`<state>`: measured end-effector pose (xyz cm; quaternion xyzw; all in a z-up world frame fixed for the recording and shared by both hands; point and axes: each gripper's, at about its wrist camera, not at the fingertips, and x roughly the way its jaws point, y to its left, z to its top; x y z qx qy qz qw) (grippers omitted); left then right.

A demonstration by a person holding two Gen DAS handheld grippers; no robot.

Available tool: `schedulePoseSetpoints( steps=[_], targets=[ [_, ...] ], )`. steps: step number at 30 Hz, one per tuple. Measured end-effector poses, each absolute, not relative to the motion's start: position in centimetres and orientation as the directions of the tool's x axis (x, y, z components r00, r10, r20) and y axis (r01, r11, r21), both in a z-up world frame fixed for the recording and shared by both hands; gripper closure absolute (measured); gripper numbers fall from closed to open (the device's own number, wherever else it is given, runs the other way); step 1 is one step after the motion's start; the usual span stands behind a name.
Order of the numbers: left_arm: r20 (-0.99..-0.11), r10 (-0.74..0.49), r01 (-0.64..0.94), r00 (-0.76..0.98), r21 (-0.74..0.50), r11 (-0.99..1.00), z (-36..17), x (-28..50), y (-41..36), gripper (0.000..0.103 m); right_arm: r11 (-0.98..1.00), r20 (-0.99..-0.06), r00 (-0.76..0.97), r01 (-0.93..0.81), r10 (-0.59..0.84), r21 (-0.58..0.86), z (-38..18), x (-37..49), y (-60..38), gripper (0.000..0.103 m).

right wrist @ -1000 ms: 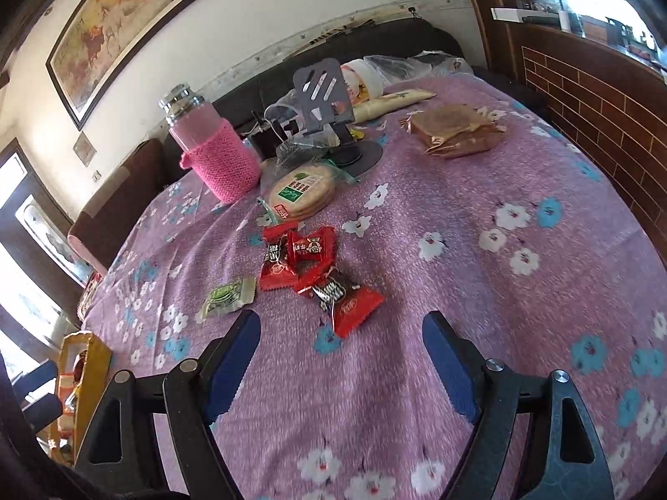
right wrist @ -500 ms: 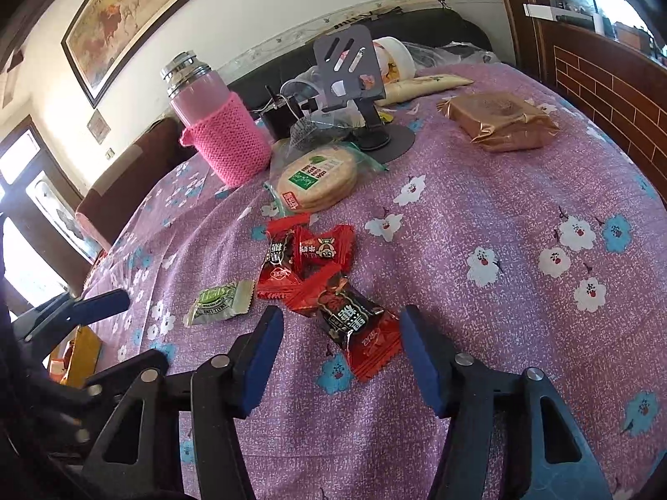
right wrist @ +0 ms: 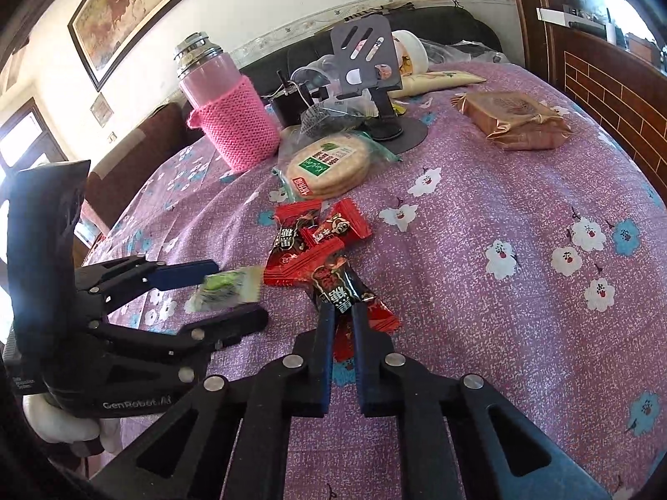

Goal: Organize snacks

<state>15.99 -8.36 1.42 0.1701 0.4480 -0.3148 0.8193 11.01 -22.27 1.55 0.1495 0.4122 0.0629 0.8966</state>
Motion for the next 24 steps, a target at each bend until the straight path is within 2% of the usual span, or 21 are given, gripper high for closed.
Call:
schedulePoseSetpoints(
  steps=[1, 2, 13, 16, 17, 19, 21, 22, 23, 24],
  targets=[
    [-0.838, -0.374, 0.676, 0.397, -0.008, 0.737, 1.4, 15.9, -8.3, 0.065, 0.946, -0.721, 0.650, 0.010, 0.240, 0.324, 1.6, 11.0, -22.3, 0.098],
    [-0.837, -0.375, 0.679, 0.398, -0.006, 0.734, 1.4, 15.8, -8.3, 0.073, 0.944, -0.721, 0.649, 0.009, 0.245, 0.329, 1.7, 10.9, -22.3, 0.100],
    [-0.809, -0.398, 0.645, 0.432, -0.031, 0.763, 3.1, 13.6, -5.2, 0.080, 0.934, -0.694, 0.640, -0.113, 0.330, 0.339, 4.1, 8.9, -20.0, 0.102],
    [-0.804, -0.409, 0.642, 0.431, -0.045, 0.766, 3.5, 12.2, -3.9, 0.081, 0.939, -0.669, 0.684, -0.068, 0.291, 0.338, 4.6, 8.4, -21.4, 0.091],
    [-0.802, -0.411, 0.640, 0.433, -0.047, 0.767, 3.5, 12.1, -3.9, 0.081, 0.941, -0.666, 0.695, -0.044, 0.270, 0.336, 4.5, 8.4, -22.0, 0.079],
    [-0.802, -0.416, 0.641, 0.428, -0.056, 0.766, 3.3, 12.1, -3.8, 0.081, 0.932, -0.664, 0.702, -0.001, 0.258, 0.362, 4.1, 9.0, -23.0, 0.067],
    [-0.808, -0.399, 0.629, 0.434, -0.046, 0.776, 3.0, 12.1, -3.9, 0.080, 0.932, -0.670, 0.698, 0.011, 0.252, 0.361, 3.7, 9.9, -23.0, 0.066],
    [-0.810, -0.399, 0.628, 0.430, -0.049, 0.777, 2.7, 12.3, -4.0, 0.076, 0.935, -0.681, 0.687, 0.004, 0.255, 0.354, 3.5, 10.3, -22.7, 0.063],
    [-0.810, -0.401, 0.628, 0.427, -0.054, 0.776, 2.7, 12.4, -4.0, 0.065, 0.940, -0.697, 0.670, -0.004, 0.256, 0.340, 3.2, 10.9, -22.3, 0.057],
    [-0.812, -0.400, 0.626, 0.424, -0.056, 0.778, 2.5, 12.6, -4.2, 0.056, 0.945, -0.709, 0.660, -0.004, 0.248, 0.327, 2.9, 11.2, -22.1, 0.055]
  ],
)
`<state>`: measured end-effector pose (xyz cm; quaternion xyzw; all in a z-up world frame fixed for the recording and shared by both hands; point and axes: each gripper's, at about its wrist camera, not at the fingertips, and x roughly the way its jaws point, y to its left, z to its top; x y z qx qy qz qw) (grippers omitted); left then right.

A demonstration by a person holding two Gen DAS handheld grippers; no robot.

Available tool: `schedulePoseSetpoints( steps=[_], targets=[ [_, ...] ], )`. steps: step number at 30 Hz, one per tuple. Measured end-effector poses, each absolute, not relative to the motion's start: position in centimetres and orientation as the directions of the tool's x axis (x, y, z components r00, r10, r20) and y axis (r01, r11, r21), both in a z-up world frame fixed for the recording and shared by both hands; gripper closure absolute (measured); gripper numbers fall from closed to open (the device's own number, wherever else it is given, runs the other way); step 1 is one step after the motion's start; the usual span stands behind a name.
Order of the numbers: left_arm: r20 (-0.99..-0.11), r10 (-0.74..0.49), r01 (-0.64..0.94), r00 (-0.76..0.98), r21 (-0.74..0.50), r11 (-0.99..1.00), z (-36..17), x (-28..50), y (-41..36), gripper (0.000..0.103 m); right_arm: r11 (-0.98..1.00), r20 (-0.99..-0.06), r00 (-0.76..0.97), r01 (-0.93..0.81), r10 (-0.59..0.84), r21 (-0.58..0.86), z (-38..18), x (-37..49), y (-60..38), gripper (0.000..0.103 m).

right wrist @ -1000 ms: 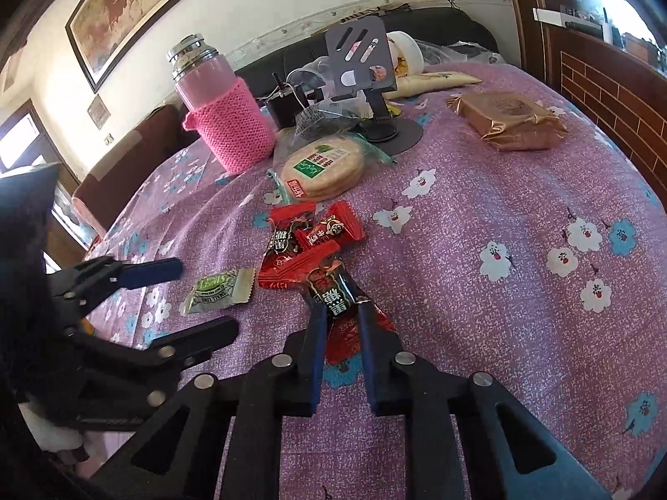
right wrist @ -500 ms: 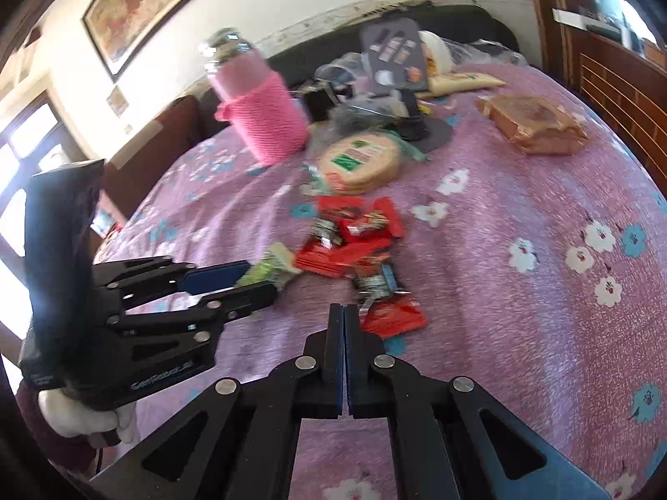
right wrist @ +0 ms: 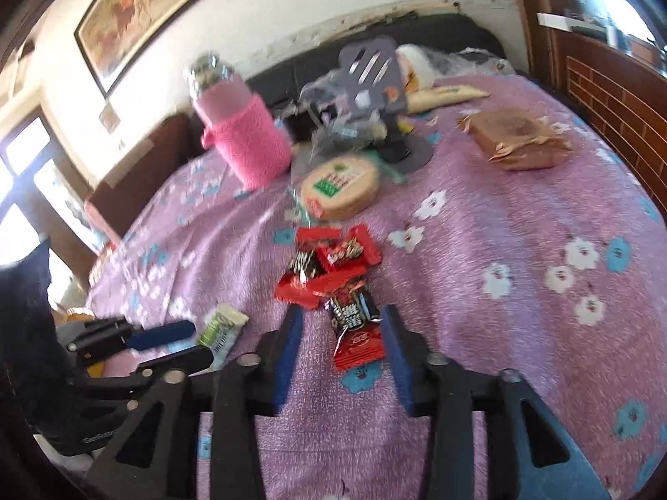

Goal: Organize snacks

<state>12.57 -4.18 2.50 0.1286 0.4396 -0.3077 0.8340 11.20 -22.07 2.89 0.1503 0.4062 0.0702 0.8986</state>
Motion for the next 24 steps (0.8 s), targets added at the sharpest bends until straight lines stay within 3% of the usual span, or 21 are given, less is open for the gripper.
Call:
schedulePoseSetpoints(
  steps=[1, 4, 6, 7, 10, 17, 24],
  targets=[
    [-0.813, -0.393, 0.620, 0.429, -0.052, 0.783, 2.3, 12.7, -4.3, 0.045, 0.949, -0.716, 0.656, 0.000, 0.238, 0.316, 2.6, 11.5, -21.9, 0.054],
    [-0.820, -0.373, 0.613, 0.435, -0.034, 0.790, 1.6, 13.0, -5.3, 0.044, 0.957, -0.723, 0.657, 0.004, 0.216, 0.290, 1.8, 11.8, -21.4, 0.056],
    [-0.832, -0.336, 0.603, 0.441, -0.002, 0.798, 1.0, 13.2, -6.1, 0.044, 0.955, -0.719, 0.662, 0.015, 0.212, 0.296, 1.8, 11.8, -21.6, 0.079],
    [-0.828, -0.326, 0.600, 0.457, 0.017, 0.800, 1.0, 13.0, -6.4, 0.048, 0.949, -0.718, 0.657, 0.012, 0.231, 0.315, 1.6, 11.9, -21.7, 0.089],
    [-0.827, -0.302, 0.582, 0.473, 0.036, 0.812, 1.1, 12.8, -6.7, 0.085, 0.946, -0.711, 0.659, -0.005, 0.248, 0.325, 1.6, 11.7, -21.7, 0.100],
    [-0.823, -0.314, 0.540, 0.474, -0.010, 0.842, 2.3, 11.5, -4.0, 0.085, 0.945, -0.702, 0.656, -0.057, 0.279, 0.323, 2.6, 11.0, -20.2, 0.102],
    [-0.769, -0.329, 0.440, 0.548, -0.069, 0.895, 6.4, 7.0, 4.3, 0.085, 0.910, -0.634, 0.666, -0.185, 0.393, 0.370, 5.5, 8.8, -17.5, 0.102]
  ],
)
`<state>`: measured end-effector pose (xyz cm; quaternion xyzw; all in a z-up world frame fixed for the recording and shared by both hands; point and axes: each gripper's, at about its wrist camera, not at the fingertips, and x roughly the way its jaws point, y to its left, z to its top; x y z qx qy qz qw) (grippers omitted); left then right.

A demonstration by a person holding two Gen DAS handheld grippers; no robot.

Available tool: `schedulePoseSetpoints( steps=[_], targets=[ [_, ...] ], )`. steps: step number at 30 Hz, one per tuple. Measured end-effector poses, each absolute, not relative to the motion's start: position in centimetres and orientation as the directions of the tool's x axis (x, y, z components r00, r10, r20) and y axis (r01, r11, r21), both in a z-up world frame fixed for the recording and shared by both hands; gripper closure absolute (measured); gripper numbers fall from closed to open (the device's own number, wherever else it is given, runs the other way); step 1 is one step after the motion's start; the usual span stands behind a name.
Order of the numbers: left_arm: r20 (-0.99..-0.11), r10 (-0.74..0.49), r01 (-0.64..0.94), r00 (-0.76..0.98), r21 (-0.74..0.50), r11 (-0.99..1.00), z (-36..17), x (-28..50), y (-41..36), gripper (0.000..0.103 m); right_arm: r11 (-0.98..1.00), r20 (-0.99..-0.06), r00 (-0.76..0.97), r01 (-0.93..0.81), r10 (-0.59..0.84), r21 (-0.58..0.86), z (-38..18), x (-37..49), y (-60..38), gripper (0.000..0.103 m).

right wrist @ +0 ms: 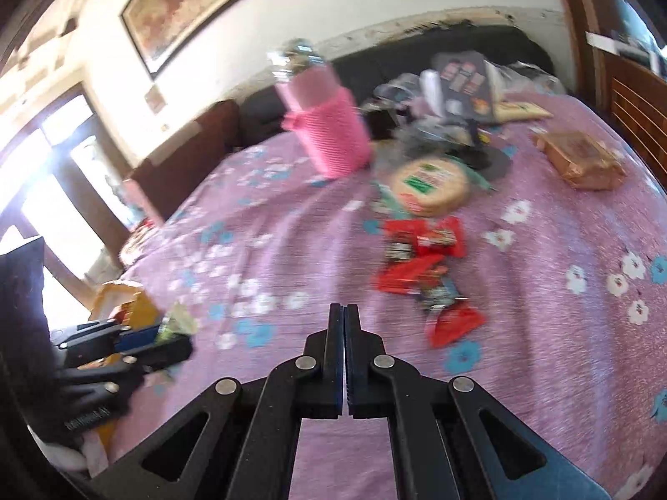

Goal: Organize snacks

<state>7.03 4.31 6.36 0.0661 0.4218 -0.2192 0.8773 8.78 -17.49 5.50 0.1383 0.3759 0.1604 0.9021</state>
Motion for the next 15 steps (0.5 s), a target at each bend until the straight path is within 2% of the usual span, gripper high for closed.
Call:
schedulePoseSetpoints(
  steps=[4, 7, 9, 10, 11, 12, 15],
  targets=[
    [-0.724, -0.325, 0.354, 0.609, -0.119, 0.928, 9.1, 3.0, 11.1, 0.085, 0.900, -0.593, 0.692, -0.209, 0.412, 0.382, 7.2, 7.3, -17.3, 0.102],
    [-0.686, -0.298, 0.274, 0.664, -0.148, 0.950, 10.9, -0.1, 16.4, 0.085, 0.909, -0.566, 0.744, -0.131, 0.354, 0.397, 7.9, 7.2, -19.6, 0.097],
    [-0.666, -0.275, 0.222, 0.693, -0.165, 0.961, 11.5, -1.9, 19.6, 0.085, 0.910, -0.590, 0.744, -0.059, 0.314, 0.410, 7.4, 8.1, -21.2, 0.096],
    [-0.660, -0.261, 0.197, 0.705, -0.171, 0.965, 11.7, -2.7, 21.0, 0.085, 0.916, -0.611, 0.733, -0.039, 0.299, 0.400, 7.0, 8.8, -21.6, 0.088],
    [-0.657, -0.242, 0.171, 0.714, -0.171, 0.970, 11.6, -3.4, 22.3, 0.085, 0.928, -0.652, 0.707, -0.019, 0.275, 0.371, 6.2, 9.7, -21.7, 0.075],
    [-0.655, -0.220, 0.141, 0.723, -0.171, 0.975, 11.5, -4.1, 23.6, 0.085, 0.940, -0.684, 0.685, -0.002, 0.250, 0.342, 5.4, 10.4, -21.6, 0.069],
    [-0.663, -0.177, 0.063, 0.727, -0.192, 0.979, 10.9, -5.6, 27.0, 0.085, 0.953, -0.730, 0.646, 0.013, 0.222, 0.302, 3.8, 11.7, -20.6, 0.067]
  ],
)
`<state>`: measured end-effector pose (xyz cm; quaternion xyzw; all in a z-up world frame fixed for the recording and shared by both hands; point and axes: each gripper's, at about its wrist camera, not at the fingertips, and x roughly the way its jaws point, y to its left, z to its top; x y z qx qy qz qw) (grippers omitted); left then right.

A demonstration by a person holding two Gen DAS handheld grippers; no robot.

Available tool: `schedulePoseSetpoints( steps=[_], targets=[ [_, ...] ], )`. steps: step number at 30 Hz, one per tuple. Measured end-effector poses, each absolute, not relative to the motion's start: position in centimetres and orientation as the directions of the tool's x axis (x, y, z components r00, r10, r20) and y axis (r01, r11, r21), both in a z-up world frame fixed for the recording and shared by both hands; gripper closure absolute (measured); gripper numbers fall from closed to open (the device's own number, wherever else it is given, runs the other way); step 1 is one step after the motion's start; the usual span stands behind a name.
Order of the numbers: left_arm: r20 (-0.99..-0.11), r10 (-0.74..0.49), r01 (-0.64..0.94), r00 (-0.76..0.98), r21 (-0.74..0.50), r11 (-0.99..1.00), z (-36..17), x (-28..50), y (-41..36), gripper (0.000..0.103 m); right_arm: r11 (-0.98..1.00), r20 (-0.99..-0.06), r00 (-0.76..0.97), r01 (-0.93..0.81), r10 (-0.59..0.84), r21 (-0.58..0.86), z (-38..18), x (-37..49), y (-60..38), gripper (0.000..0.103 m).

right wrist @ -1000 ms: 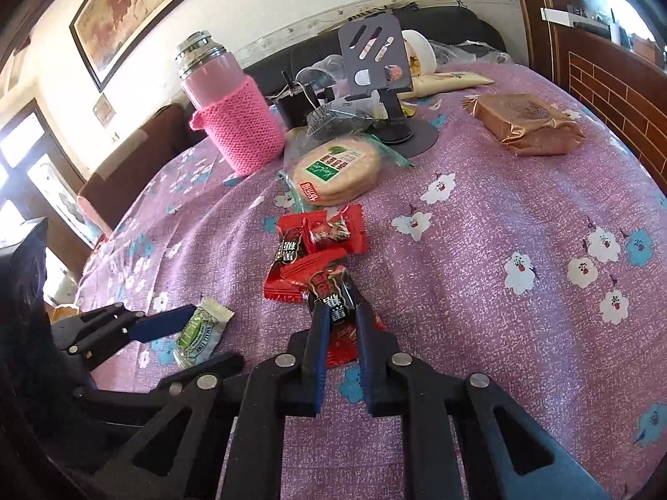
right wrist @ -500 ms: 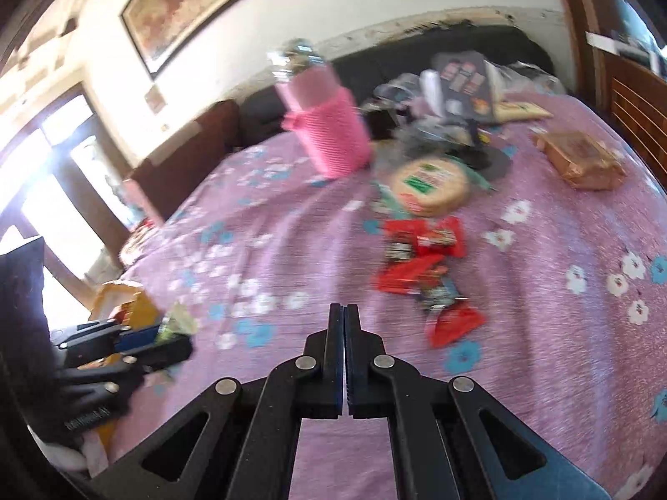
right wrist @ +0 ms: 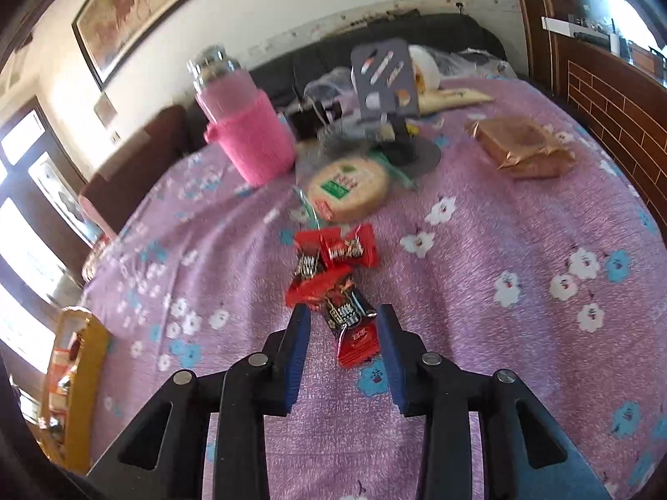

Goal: Organize snacks
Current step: 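Carry the green candy and red candy into the tray and open both tools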

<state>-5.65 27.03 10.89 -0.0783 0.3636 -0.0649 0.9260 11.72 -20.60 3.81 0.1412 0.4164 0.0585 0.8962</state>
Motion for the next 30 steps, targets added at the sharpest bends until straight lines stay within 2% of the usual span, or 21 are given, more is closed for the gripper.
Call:
schedulePoseSetpoints(
  steps=[3, 5, 8, 12, 13, 15, 16, 17, 22, 26, 30],
  targets=[
    [-0.687, -0.127, -0.025, 0.715, -0.207, 0.978, 9.6, -6.6, 30.1, 0.085, 0.955, -0.742, 0.645, 0.063, 0.183, 0.290, 4.0, 11.7, -19.3, 0.066],
    [-0.714, -0.104, -0.070, 0.693, -0.209, 0.975, 8.4, -6.8, 31.4, 0.085, 0.952, -0.737, 0.642, 0.036, 0.211, 0.304, 5.0, 10.6, -17.2, 0.066],
    [-0.747, -0.078, -0.113, 0.660, -0.202, 0.973, 6.5, -6.7, 32.4, 0.085, 0.906, -0.696, 0.606, -0.102, 0.385, 0.412, 6.7, 7.6, -11.6, 0.067],
    [-0.741, -0.029, -0.137, 0.671, -0.162, 0.977, 6.2, -7.3, 32.6, 0.084, 0.826, -0.653, 0.507, -0.356, 0.563, 0.437, 8.5, 3.0, -1.1, 0.066],
    [-0.739, -0.006, -0.148, 0.673, -0.143, 0.979, 6.2, -7.5, 32.6, 0.081, 0.799, -0.642, 0.478, -0.404, 0.600, 0.446, 8.7, 2.0, 1.3, 0.064],
    [-0.741, 0.009, -0.162, 0.672, -0.136, 0.977, 6.3, -7.7, 32.7, 0.062, 0.753, -0.630, 0.428, -0.483, 0.648, 0.446, 9.0, -0.2, 5.9, 0.064],
    [-0.740, 0.006, -0.167, 0.673, -0.144, 0.975, 6.5, -7.9, 32.8, 0.043, 0.745, -0.629, 0.421, -0.505, 0.654, 0.436, 9.0, -1.0, 7.1, 0.064],
    [-0.736, 0.002, -0.170, 0.677, -0.153, 0.974, 6.5, -8.2, 32.9, 0.036, 0.738, -0.630, 0.415, -0.526, 0.656, 0.423, 9.0, -1.9, 8.6, 0.061],
    [-0.711, -0.013, -0.156, 0.704, -0.172, 0.973, 7.2, -9.5, 32.6, 0.035, 0.749, -0.646, 0.422, -0.541, 0.636, 0.383, 8.6, -4.4, 11.1, 0.060],
    [-0.660, 0.066, -0.174, 0.748, -0.098, 0.980, 8.3, -11.0, 31.1, 0.029, 0.794, -0.659, 0.482, -0.518, 0.577, 0.317, 8.5, -6.7, 10.6, 0.048],
    [-0.600, 0.174, -0.224, 0.781, -0.009, 0.975, 9.4, -12.5, 29.5, 0.021, 0.821, -0.663, 0.514, -0.490, 0.544, 0.294, 8.1, -8.8, 10.3, 0.045]
  ],
)
